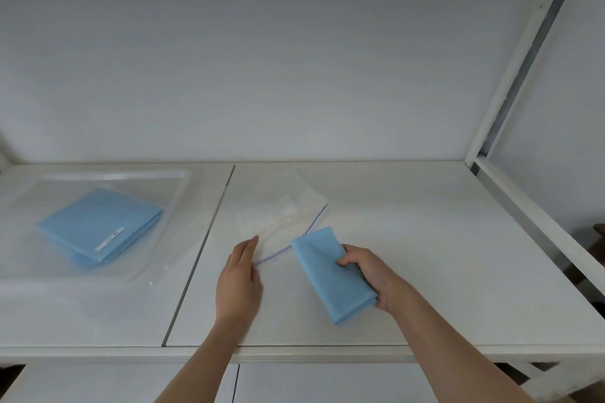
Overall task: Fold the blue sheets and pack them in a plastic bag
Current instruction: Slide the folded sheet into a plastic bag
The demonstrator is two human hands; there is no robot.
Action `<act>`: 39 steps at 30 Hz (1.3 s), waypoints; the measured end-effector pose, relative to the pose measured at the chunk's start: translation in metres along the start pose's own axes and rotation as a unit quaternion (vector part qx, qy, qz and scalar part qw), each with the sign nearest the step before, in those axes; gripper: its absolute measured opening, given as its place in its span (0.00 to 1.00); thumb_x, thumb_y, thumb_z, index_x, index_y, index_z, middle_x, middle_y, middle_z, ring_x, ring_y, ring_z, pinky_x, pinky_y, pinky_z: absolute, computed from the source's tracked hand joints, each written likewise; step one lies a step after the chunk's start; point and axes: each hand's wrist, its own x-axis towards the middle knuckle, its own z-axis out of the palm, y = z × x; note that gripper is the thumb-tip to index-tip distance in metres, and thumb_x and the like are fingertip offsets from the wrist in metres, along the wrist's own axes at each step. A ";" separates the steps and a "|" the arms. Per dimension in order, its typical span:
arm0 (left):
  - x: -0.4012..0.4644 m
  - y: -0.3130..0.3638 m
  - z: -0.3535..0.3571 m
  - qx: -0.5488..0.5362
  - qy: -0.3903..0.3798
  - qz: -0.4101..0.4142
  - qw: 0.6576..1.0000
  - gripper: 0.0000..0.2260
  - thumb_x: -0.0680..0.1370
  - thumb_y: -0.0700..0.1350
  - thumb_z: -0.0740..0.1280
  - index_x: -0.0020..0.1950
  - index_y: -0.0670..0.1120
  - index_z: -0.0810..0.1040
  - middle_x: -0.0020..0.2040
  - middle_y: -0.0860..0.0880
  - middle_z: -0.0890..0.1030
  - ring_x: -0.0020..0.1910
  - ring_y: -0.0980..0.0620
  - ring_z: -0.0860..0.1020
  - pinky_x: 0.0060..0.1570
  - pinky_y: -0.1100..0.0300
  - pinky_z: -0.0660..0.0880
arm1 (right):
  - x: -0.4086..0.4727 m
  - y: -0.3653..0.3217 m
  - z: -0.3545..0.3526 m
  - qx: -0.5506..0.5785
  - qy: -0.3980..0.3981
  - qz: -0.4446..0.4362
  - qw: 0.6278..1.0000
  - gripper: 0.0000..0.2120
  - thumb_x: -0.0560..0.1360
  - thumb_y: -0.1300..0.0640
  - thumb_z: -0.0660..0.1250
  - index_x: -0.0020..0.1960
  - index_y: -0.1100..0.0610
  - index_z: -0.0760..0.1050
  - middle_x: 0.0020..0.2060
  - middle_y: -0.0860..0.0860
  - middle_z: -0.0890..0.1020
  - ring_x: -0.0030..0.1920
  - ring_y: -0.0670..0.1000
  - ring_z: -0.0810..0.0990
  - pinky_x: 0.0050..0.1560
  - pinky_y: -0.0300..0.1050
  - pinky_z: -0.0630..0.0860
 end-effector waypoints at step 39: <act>0.004 -0.007 0.003 -0.079 0.036 0.126 0.988 0.06 0.78 0.40 0.53 0.49 0.49 0.68 0.47 0.55 0.69 0.44 0.55 0.70 0.48 0.71 0.67 | 0.103 -0.016 0.088 0.151 0.095 -0.084 0.980 0.24 0.72 0.77 0.52 0.57 0.53 0.68 0.29 0.49 0.77 0.29 0.45 0.76 0.34 0.40 0.76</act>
